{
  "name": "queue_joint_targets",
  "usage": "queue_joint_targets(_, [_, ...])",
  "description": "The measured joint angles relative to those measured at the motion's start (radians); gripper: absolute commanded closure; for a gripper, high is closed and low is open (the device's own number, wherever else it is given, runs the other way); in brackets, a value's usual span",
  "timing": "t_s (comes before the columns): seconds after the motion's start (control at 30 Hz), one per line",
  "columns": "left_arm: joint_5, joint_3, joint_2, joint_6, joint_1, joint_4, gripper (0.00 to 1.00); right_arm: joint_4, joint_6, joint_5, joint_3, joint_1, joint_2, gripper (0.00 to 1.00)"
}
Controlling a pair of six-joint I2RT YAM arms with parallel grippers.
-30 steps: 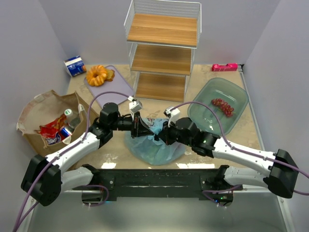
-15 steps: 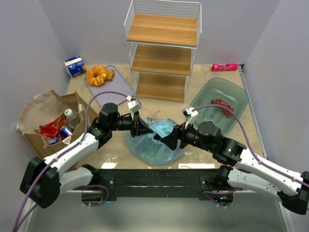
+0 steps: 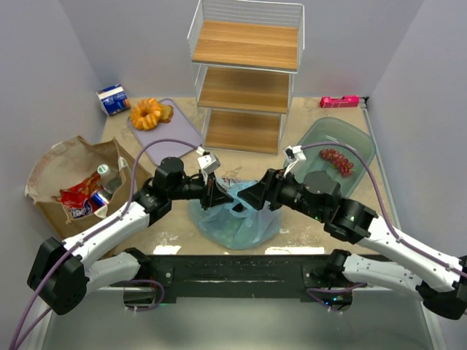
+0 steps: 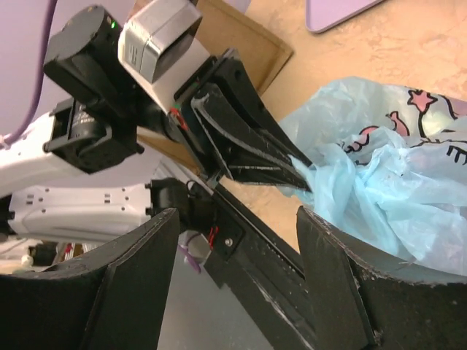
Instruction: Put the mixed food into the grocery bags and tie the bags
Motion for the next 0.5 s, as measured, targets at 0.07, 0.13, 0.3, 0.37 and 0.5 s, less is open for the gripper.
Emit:
queue_joint_targets(0.07, [-0.008,0.002,-0.003,0.006,-0.003,-0.011,1.00,-0.001,0.005,0.027,0.011,0.000,0.018,0.32])
queue_joint_targets(0.13, [-0.017,0.003,-0.007,0.015,-0.005,-0.020,1.00,-0.017,0.005,0.063,0.022,0.000,0.030,0.30])
queue_joint_targets(0.3, [-0.026,0.003,-0.013,0.024,-0.008,-0.028,1.00,-0.029,0.010,0.137,0.031,-0.001,0.023,0.32])
queue_joint_targets(0.37, [-0.030,0.003,-0.015,0.024,-0.008,-0.028,1.00,-0.003,0.032,0.124,0.031,-0.001,0.024,0.35])
queue_joint_targets(0.5, [-0.040,0.003,-0.016,0.024,-0.013,-0.029,1.00,0.099,0.098,0.071,0.019,0.005,0.078,0.35])
